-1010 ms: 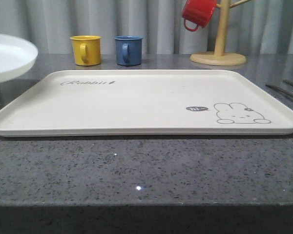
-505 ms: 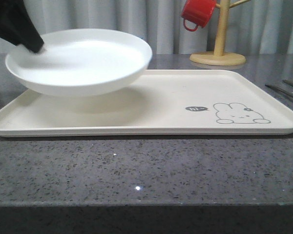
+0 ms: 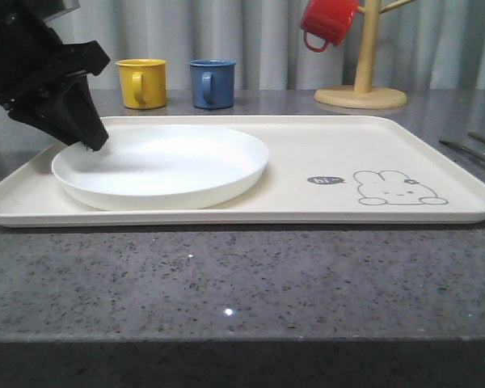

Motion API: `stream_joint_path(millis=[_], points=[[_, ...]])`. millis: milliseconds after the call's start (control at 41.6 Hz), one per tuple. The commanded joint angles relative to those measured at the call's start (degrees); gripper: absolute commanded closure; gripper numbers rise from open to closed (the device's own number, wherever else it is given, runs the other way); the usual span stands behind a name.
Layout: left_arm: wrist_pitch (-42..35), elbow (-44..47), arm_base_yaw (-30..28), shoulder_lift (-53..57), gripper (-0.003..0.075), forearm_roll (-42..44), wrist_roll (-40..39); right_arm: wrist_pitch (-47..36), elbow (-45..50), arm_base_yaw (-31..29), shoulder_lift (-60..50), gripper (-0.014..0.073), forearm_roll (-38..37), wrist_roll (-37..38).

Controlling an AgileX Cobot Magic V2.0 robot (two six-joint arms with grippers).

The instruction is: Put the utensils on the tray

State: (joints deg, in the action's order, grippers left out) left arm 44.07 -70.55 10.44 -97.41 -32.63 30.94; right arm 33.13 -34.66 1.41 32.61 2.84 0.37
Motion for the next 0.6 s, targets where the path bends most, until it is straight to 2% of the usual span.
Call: stream_joint_path(millis=[0, 48, 96, 265, 385, 481, 577], points=[[-1.0, -1.8, 0.2, 2.5, 0.0361, -1.4, 0.0, -3.8, -2.1, 0.0, 0.5, 0.0179, -0.1, -0.4], [-0.3, -2.2, -0.1, 2.9, 0.0309, -0.4, 0.0, -3.8, -2.1, 0.0, 0.5, 0.0179, -0.1, -0.4], [0.7, -3.1, -0.3, 3.7, 0.0288, 0.4, 0.0, -3.8, -2.1, 0.0, 0.5, 0.0179, -0.1, -0.4], [1.4, -4.8, 0.7, 9.6, 0.0289, 1.4, -0.1, -3.8, -2.1, 0.0, 0.5, 0.0179, -0.1, -0.4], [2.5, -4.8, 5.2, 14.6, 0.0291, 6.3, -1.2, -3.8, -2.1, 0.0, 0.5, 0.0179, -0.1, -0.4], [4.1, -4.5, 10.2, 18.8, 0.0292, 15.1, -7.3, -3.8, -2.1, 0.0, 0.5, 0.0179, -0.1, -0.4], [4.6, -2.9, 15.0, 23.3, 0.0292, 25.2, -16.7, -3.8, -2.1, 0.0, 0.5, 0.0179, -0.1, -0.4]])
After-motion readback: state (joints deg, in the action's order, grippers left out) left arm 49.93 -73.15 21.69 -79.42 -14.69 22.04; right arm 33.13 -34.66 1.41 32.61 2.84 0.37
